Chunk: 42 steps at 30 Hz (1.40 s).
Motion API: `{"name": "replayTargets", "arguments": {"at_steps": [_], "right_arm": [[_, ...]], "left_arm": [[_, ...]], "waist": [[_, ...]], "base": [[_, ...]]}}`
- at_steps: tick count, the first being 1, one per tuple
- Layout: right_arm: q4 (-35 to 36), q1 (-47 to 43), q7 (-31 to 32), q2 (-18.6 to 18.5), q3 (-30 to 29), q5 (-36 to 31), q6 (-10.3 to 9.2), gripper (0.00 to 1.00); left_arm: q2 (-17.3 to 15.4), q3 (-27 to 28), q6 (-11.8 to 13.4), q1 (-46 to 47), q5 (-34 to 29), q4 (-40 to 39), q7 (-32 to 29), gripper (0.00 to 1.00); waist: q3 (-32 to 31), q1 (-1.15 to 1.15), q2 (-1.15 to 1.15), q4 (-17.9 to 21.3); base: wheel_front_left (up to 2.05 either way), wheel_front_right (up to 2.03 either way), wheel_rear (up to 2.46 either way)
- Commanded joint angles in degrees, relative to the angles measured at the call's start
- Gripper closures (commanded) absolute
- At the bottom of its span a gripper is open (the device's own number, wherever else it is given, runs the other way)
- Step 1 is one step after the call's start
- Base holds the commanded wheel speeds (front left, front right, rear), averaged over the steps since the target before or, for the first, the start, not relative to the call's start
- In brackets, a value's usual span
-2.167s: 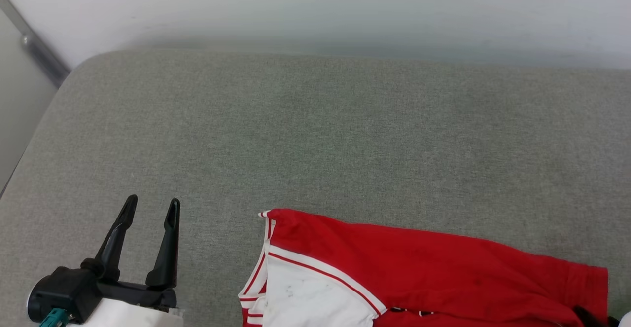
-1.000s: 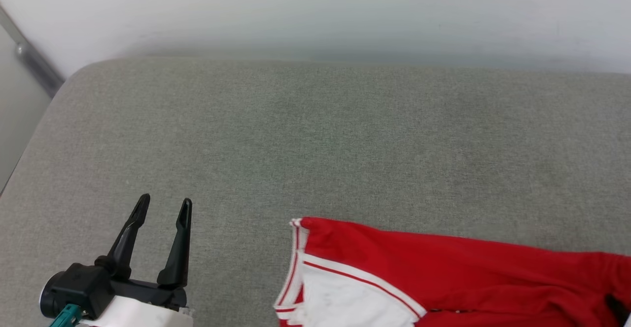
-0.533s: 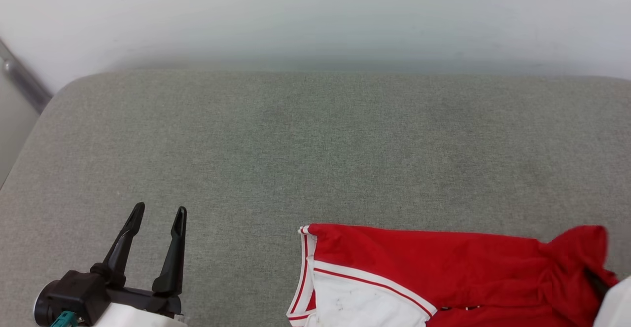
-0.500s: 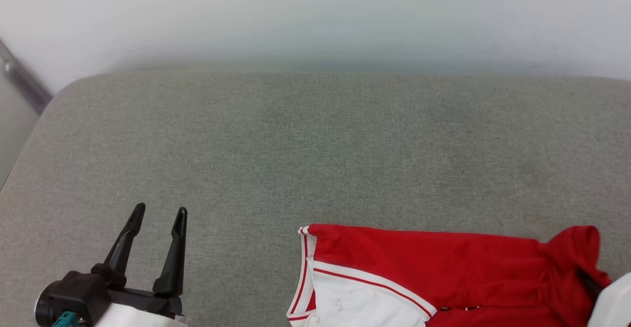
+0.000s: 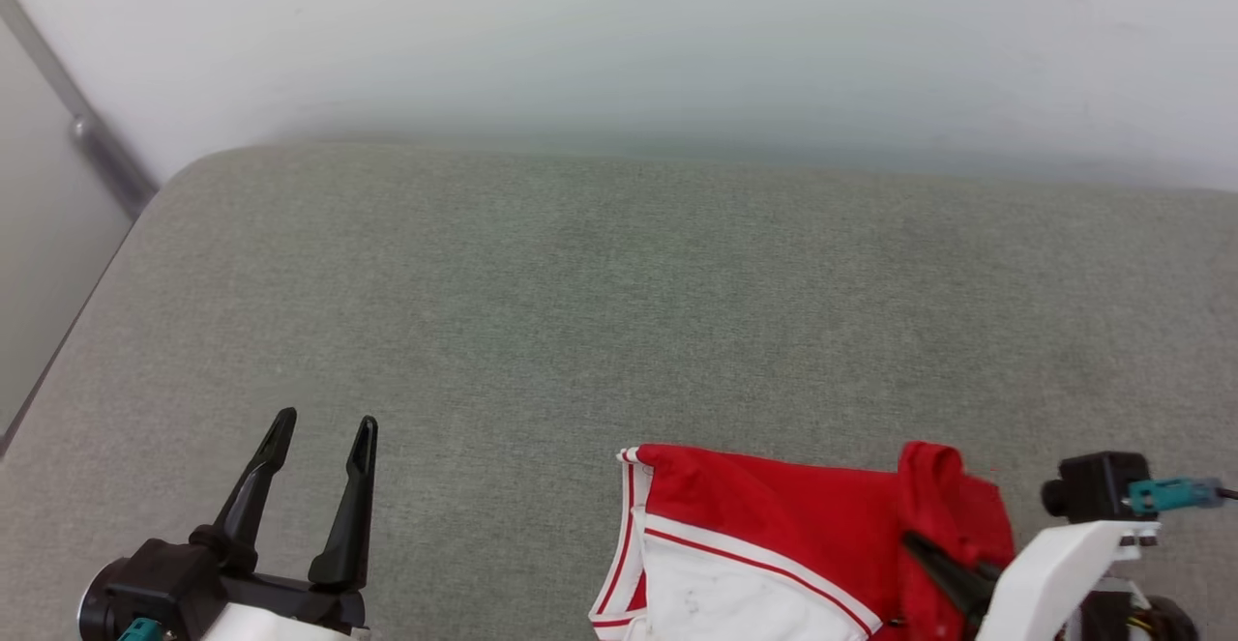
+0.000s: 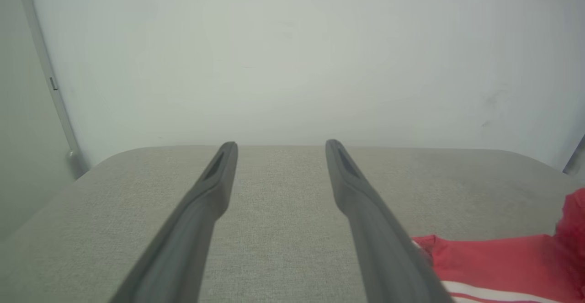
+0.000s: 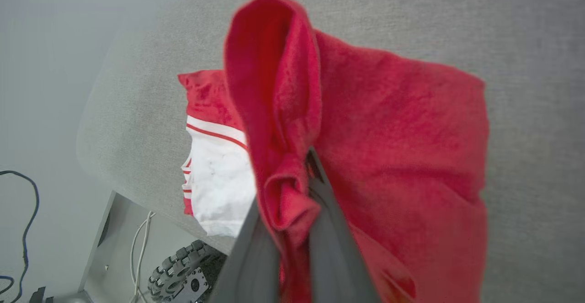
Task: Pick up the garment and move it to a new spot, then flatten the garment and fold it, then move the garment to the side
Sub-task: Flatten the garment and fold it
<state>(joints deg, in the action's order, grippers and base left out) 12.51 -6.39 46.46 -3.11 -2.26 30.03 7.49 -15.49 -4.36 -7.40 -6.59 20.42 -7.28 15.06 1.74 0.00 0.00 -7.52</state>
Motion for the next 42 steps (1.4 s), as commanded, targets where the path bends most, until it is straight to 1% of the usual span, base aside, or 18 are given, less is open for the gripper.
{"name": "replayTargets", "arguments": {"at_steps": [1, 4, 11, 15, 18, 19, 20, 21, 24, 28, 32, 36, 40, 42], "right_arm": [[-0.59, 0.68, -0.34, 0.26, 0.79, 1.91, 0.00, 1.00], [-3.66, 1.14, -2.25, 0.31, 4.58, 6.87, 0.00, 1.00], [-14.20, 4.89, -9.24, 0.28, 11.02, 13.18, 0.00, 1.00], [-19.13, 8.32, -13.23, 0.27, 14.22, 13.92, 0.00, 1.00], [-22.45, 10.31, -16.04, 0.25, 15.82, 14.92, 0.00, 1.00], [-23.79, 10.91, -16.84, 0.24, 16.23, 14.49, 0.00, 0.98], [-24.58, 11.70, -17.58, 0.26, 16.93, 13.33, 0.01, 0.16], [-25.32, 12.27, -18.12, 0.29, 17.64, 12.00, 0.01, 0.00], [-26.58, 13.00, -19.10, 0.21, 19.07, 8.83, 0.00, 0.00], [-24.62, 13.15, -18.79, 0.29, 22.67, 11.00, 0.00, 0.00], [-22.68, 13.58, -18.34, 0.18, 23.74, 10.55, 0.00, 0.00], [-19.41, 15.56, -18.44, 0.23, 22.44, 4.22, 0.00, 0.00], [-15.83, 18.30, -19.01, 0.14, 18.68, -2.75, 0.00, 0.00], [-14.01, 20.08, -20.24, -1.64, 16.69, -7.47, 0.00, 0.00]], "left_arm": [[-0.25, 0.14, -0.05, 0.02, 0.24, -0.01, 0.15, 0.00], [-0.52, 0.07, -0.05, 0.04, 0.16, 0.17, 0.15, 0.00], [-0.72, -1.34, -0.05, 0.97, 0.43, 0.60, 0.15, 0.00], [-0.86, -1.88, -0.05, 1.10, 0.46, 0.91, 0.15, 0.00], [-0.32, -1.66, -0.05, 1.26, 1.04, 0.90, 0.14, 0.00], [-0.36, -1.84, -0.05, 1.34, 1.11, 0.82, 0.14, 0.00], [-0.42, -2.03, -0.05, 1.43, 1.13, 0.77, 0.15, 0.00], [-0.47, -2.12, -0.05, 1.45, 1.13, 0.77, 0.14, 0.00], [-0.33, -2.01, -0.05, 1.78, 1.12, 0.80, 0.15, 0.00], [-0.10, -1.49, -0.05, 1.45, 0.88, 1.05, 0.15, 0.00], [0.12, -1.36, -0.05, 1.30, 0.49, 1.20, 0.14, 0.00], [0.45, -0.39, -0.05, 1.42, 0.28, 1.17, 0.14, 0.00], [0.55, -0.20, -0.05, 1.71, 0.20, 0.71, 0.14, 0.00], [0.79, 0.04, -0.05, 1.99, 0.15, 0.57, 0.14, 0.00]], "waist": [[-0.05, 0.00, 0.00, -0.44], [-0.13, 0.00, 0.00, -1.31], [0.34, 0.00, 0.00, -3.74], [0.79, 0.00, 0.00, -5.29], [1.18, 0.00, 0.00, -6.13], [1.29, 0.00, 0.00, -6.38], [1.39, 0.00, 0.00, -6.62], [1.47, 0.00, 0.00, -6.80], [1.83, 0.00, 0.00, -6.99], [1.86, 0.00, 0.00, -6.49], [1.60, 0.00, 0.00, -5.61], [1.12, 0.00, 0.00, -3.88], [0.78, 0.00, 0.00, -1.76], [0.85, 0.00, 0.00, -0.69]], "base": [[0.00, 0.00, 0.00], [0.00, 0.00, 0.00], [0.00, 0.00, 0.00], [0.00, 0.00, 0.00], [0.00, 0.00, 0.00], [0.00, 0.00, 0.00], [0.00, 0.00, 0.00], [0.00, 0.00, 0.00], [0.00, 0.00, 0.00], [0.00, 0.00, 0.00], [0.00, 0.00, 0.00], [0.00, 0.00, 0.00], [0.00, 0.00, 0.00], [0.00, 0.00, 0.00]]}}
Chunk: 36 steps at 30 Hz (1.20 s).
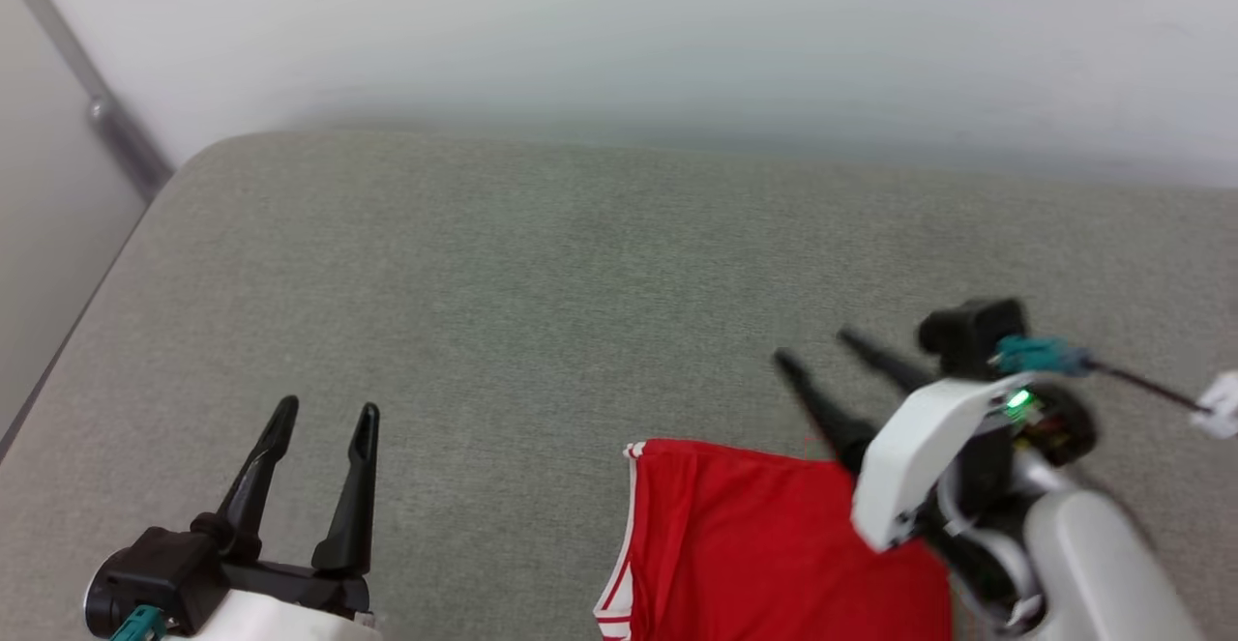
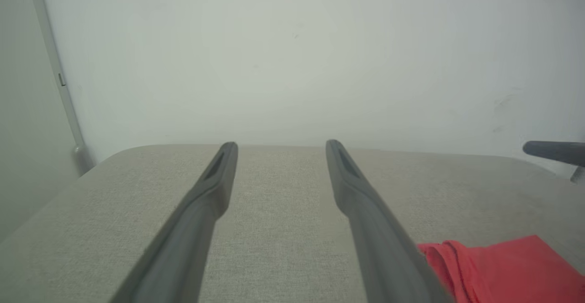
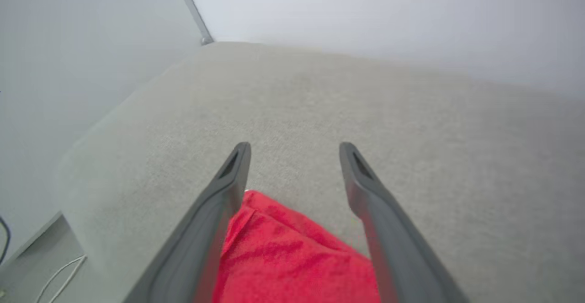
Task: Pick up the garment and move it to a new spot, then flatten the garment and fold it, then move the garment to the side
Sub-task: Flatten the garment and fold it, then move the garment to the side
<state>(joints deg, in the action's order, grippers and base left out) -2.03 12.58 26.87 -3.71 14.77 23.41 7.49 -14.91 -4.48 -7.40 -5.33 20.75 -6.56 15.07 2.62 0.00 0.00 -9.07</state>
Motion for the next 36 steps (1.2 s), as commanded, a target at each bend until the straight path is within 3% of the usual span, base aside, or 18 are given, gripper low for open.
{"name": "replayTargets", "arguments": {"at_steps": [1, 8, 12, 16, 23, 36], "right_arm": [[1.16, 1.86, -1.69, -2.25, -1.28, -3.04, -0.01, 0.00], [3.69, 2.96, -12.78, -11.98, -5.70, -14.77, 0.00, 0.00], [4.76, -0.45, -19.42, -13.75, -10.05, -17.35, -0.01, 0.00], [6.48, -4.44, -25.15, -13.22, -13.90, -17.84, -0.01, 0.00], [9.78, -10.77, -33.15, -8.45, -18.93, -16.79, -0.01, 0.00], [9.28, -15.52, -37.73, -3.73, -18.30, -15.90, -0.01, 0.00]], "left_arm": [[0.45, 0.45, -0.06, 0.87, -0.37, 0.00, 0.13, 0.00], [2.53, 2.17, -0.06, 2.05, -1.11, 0.28, 0.13, 0.00], [3.64, 2.76, -0.06, 2.20, -0.71, -0.28, 0.13, 0.00], [4.17, 2.98, -0.06, 1.85, -0.39, -1.03, 0.13, 0.00], [4.71, 3.00, -0.06, 1.11, -1.28, -1.03, 0.13, 0.00], [5.50, 2.25, -0.06, 0.14, -3.77, -0.63, 0.13, 0.00]], "waist": [[-0.01, 0.00, 0.00, 1.39], [0.40, 0.00, 0.00, 4.27], [0.71, 0.00, 0.00, 5.46], [1.02, 0.00, 0.00, 6.18], [1.40, 0.00, 0.00, 6.31], [1.20, 0.00, 0.00, 5.39]], "base": [[0.00, 0.00, 0.00], [0.00, 0.00, 0.00], [0.00, 0.00, 0.00], [0.00, 0.00, 0.00], [0.00, 0.00, 0.00], [0.00, 0.00, 0.00]]}}
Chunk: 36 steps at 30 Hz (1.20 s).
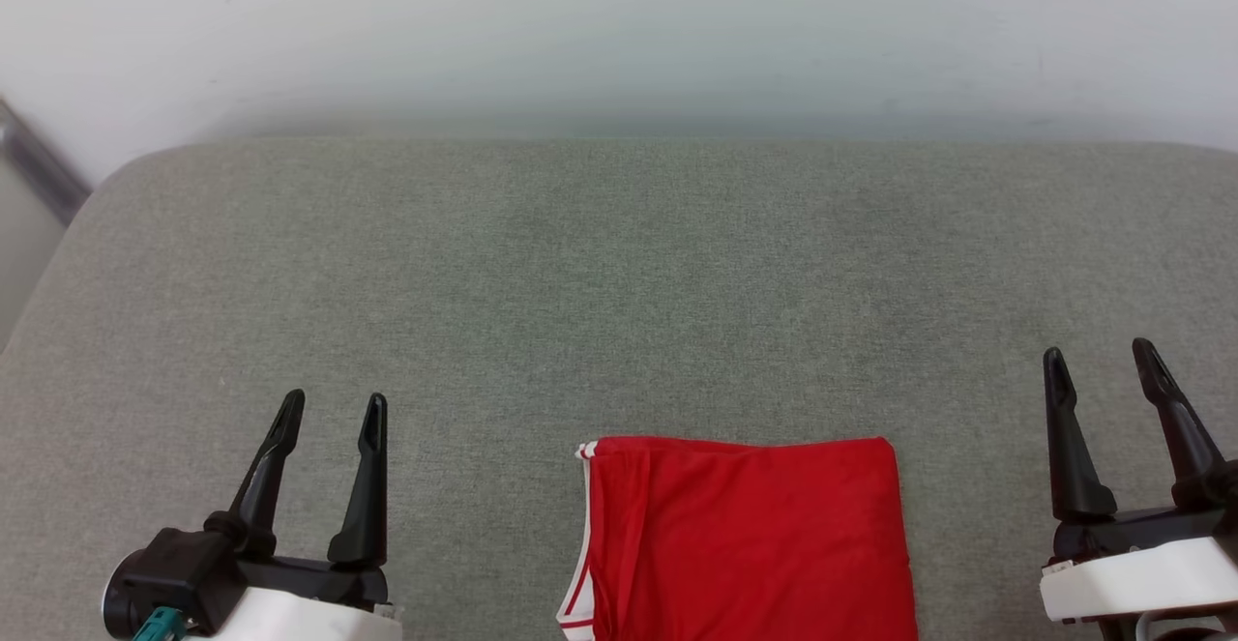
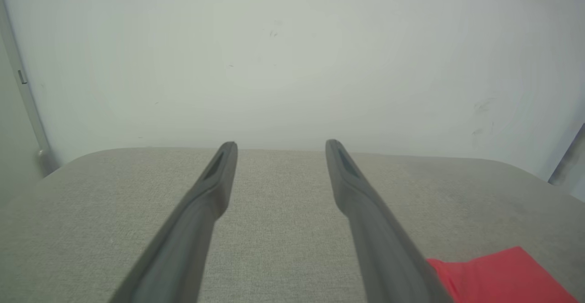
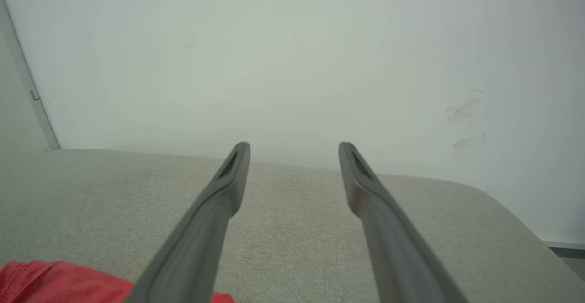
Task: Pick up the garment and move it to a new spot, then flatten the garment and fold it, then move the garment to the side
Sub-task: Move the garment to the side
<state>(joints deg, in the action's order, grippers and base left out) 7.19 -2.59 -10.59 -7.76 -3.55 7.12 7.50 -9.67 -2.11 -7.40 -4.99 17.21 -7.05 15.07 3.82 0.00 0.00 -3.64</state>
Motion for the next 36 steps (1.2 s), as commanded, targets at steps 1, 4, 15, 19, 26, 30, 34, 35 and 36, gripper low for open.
{"name": "replayTargets", "arguments": {"at_steps": [1, 4, 15, 19, 26, 30, 34, 35, 36], "right_arm": [[0.12, -0.17, -0.33, 0.36, 0.03, 0.46, -0.02, 0.00], [0.27, 0.11, -0.18, 0.40, -0.16, 0.72, -0.02, 0.00], [1.59, 0.31, 8.78, -3.32, 3.70, 5.96, -0.02, 0.00], [1.29, -0.35, 22.23, -6.35, 7.84, 10.04, -0.04, 0.00], [2.41, -0.36, 45.05, -7.17, 8.58, 17.03, -0.02, 0.00], [2.99, -0.05, 54.19, -6.02, 8.46, 17.53, -0.01, 0.00], [1.75, 0.24, 59.81, -4.90, 8.10, 16.39, -0.01, 0.00], [1.18, 0.46, 60.45, -4.52, 8.11, 16.27, -0.01, 0.00], [0.58, 0.56, 60.88, -4.22, 8.39, 16.09, -0.01, 0.00]], "left_arm": [[0.27, -0.22, -0.06, -0.16, -0.23, -0.19, 0.13, 0.00], [0.39, -0.20, -0.06, 0.00, -0.36, -0.19, 0.13, 0.00], [0.45, -1.40, -0.06, 1.03, -0.80, 0.45, 0.13, 0.00], [0.65, -1.76, -0.06, 1.96, -0.58, 0.60, 0.13, 0.00], [0.84, -3.85, -0.06, 3.84, 0.24, 2.18, 0.13, 0.00], [1.17, -5.17, -0.06, 4.69, 1.44, 3.15, 0.13, 0.00], [0.41, -6.85, -0.06, 5.84, 2.23, 3.43, 0.13, 0.00], [0.33, -6.95, -0.06, 6.07, 2.36, 3.52, 0.13, 0.00], [0.34, -7.00, -0.06, 6.37, 2.44, 3.60, 0.13, 0.00]], "waist": [[0.03, 0.00, 0.00, -0.10], [0.07, 0.00, 0.00, -0.28], [1.94, 0.00, 0.00, -1.20], [3.64, 0.00, 0.00, -1.75], [6.82, 0.00, 0.00, -3.45], [8.38, 0.00, 0.00, -4.65], [9.71, 0.00, 0.00, -6.07], [10.00, 0.00, 0.00, -6.41], [10.27, 0.00, 0.00, -6.71]], "base": [[0.00, 0.00, 0.00], [0.00, 0.00, 0.00], [0.00, 0.00, 0.00], [0.00, 0.00, 0.00], [0.00, 0.00, 0.00], [0.00, 0.00, 0.00], [0.00, 0.00, 0.00], [0.00, 0.00, 0.00], [0.00, 0.00, 0.00]]}}
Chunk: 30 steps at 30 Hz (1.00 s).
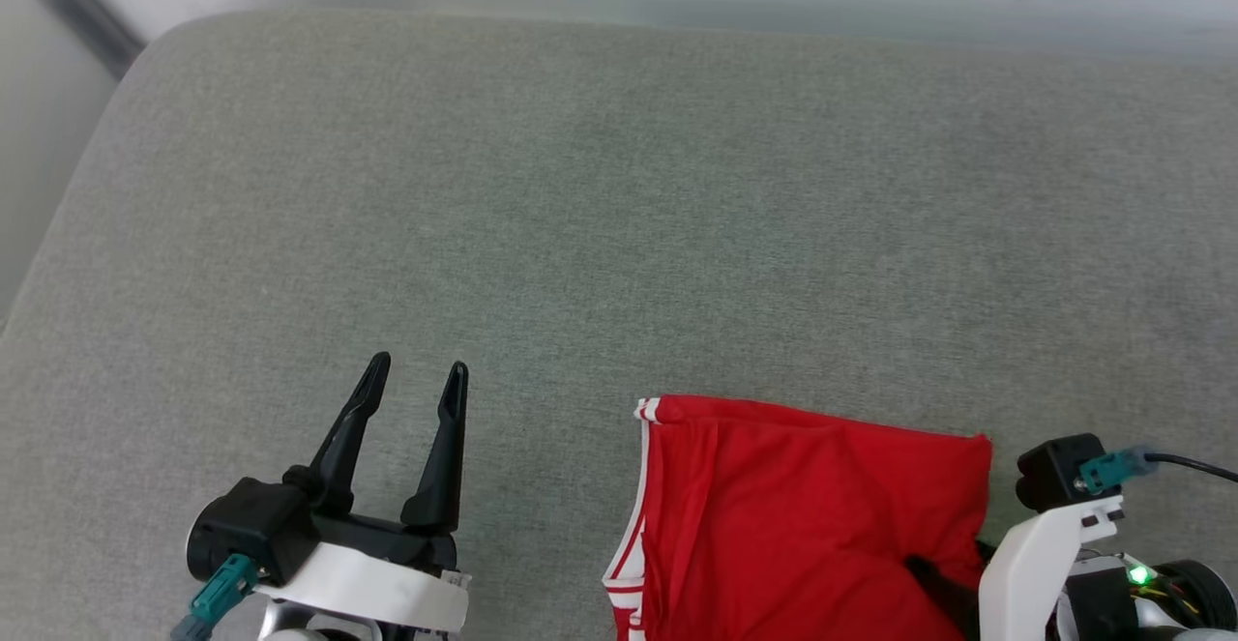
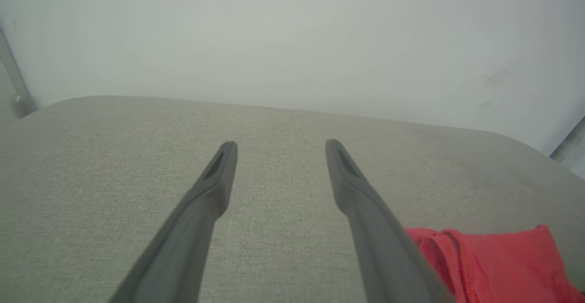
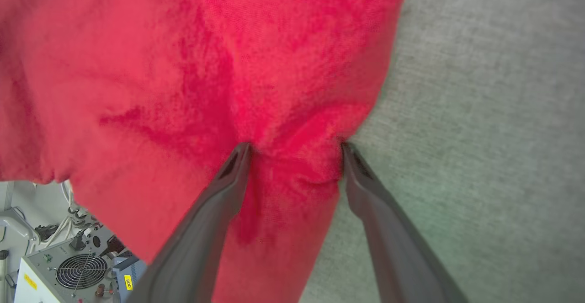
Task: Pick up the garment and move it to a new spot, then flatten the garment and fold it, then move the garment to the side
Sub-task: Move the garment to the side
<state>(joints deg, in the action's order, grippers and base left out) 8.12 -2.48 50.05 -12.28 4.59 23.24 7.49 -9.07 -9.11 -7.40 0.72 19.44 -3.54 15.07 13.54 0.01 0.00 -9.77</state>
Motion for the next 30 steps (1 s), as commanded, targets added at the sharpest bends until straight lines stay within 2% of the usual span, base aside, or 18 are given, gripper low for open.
{"name": "replayTargets", "arguments": {"at_steps": [1, 6, 7, 8, 9, 14, 19, 25, 30], "right_arm": [[-1.08, 0.53, 0.52, 0.64, 0.52, -0.17, 0.00, 0.00], [-4.55, 1.36, 0.18, 1.77, 2.71, -1.09, 0.01, 0.00], [-6.54, 2.08, -0.19, 1.93, 4.34, -1.75, 0.01, 0.26], [-7.48, 2.31, -0.43, 1.65, 5.42, -2.11, 0.09, 0.66], [-8.16, 2.71, -0.80, 1.31, 6.38, -2.51, 0.08, 1.00], [-9.32, 4.99, -3.60, -0.69, 8.72, -4.00, -0.01, 1.00], [-7.94, 9.53, -7.36, -4.30, 12.59, -6.21, -0.03, 1.00], [-5.00, 17.70, -8.74, -15.05, 21.59, -11.48, -0.02, 1.00], [-3.93, 24.95, -9.16, -24.21, 25.95, -13.14, -0.05, 1.00]], "left_arm": [[-0.20, -0.06, -0.06, 0.96, 0.29, 0.08, 0.13, 0.00], [-0.23, -0.20, -0.06, 1.42, 0.41, 0.26, 0.13, 0.00], [-0.38, -0.60, -0.06, 1.60, 0.61, 0.40, 0.13, 0.00], [-0.48, -0.78, -0.06, 1.61, 0.64, 0.48, 0.13, 0.00], [-0.56, -0.92, -0.06, 1.62, 0.65, 0.56, 0.13, 0.00], [-0.45, -1.11, -0.06, 1.40, 0.76, 0.57, 0.13, 0.00], [-0.80, -0.90, -0.06, -0.19, 0.46, 0.64, 0.13, 0.00], [-1.06, -2.66, -0.06, 0.32, -1.17, -0.75, 0.13, 0.00], [-1.44, -5.45, -0.06, 2.36, -2.31, -1.37, 0.13, 0.00]], "waist": [[0.78, -0.01, 0.00, -0.83], [1.50, -0.01, 0.00, -1.48], [1.58, -0.01, 0.00, -1.60], [1.53, -0.01, 0.00, -1.64], [1.44, -0.01, 0.00, -1.65], [0.44, -0.01, 0.00, -0.82], [-1.32, -0.01, 0.00, 2.94], [-0.87, -0.01, 0.00, 10.27], [1.51, -0.01, 0.00, 16.38]], "base": [[0.00, 0.00, 0.00], [0.00, 0.00, 0.00], [0.00, 0.00, 0.00], [0.00, 0.00, 0.00], [0.00, 0.00, 0.00], [0.00, 0.00, 0.00], [0.00, 0.00, 0.00], [0.00, 0.00, 0.00], [0.00, 0.00, 0.00]]}}
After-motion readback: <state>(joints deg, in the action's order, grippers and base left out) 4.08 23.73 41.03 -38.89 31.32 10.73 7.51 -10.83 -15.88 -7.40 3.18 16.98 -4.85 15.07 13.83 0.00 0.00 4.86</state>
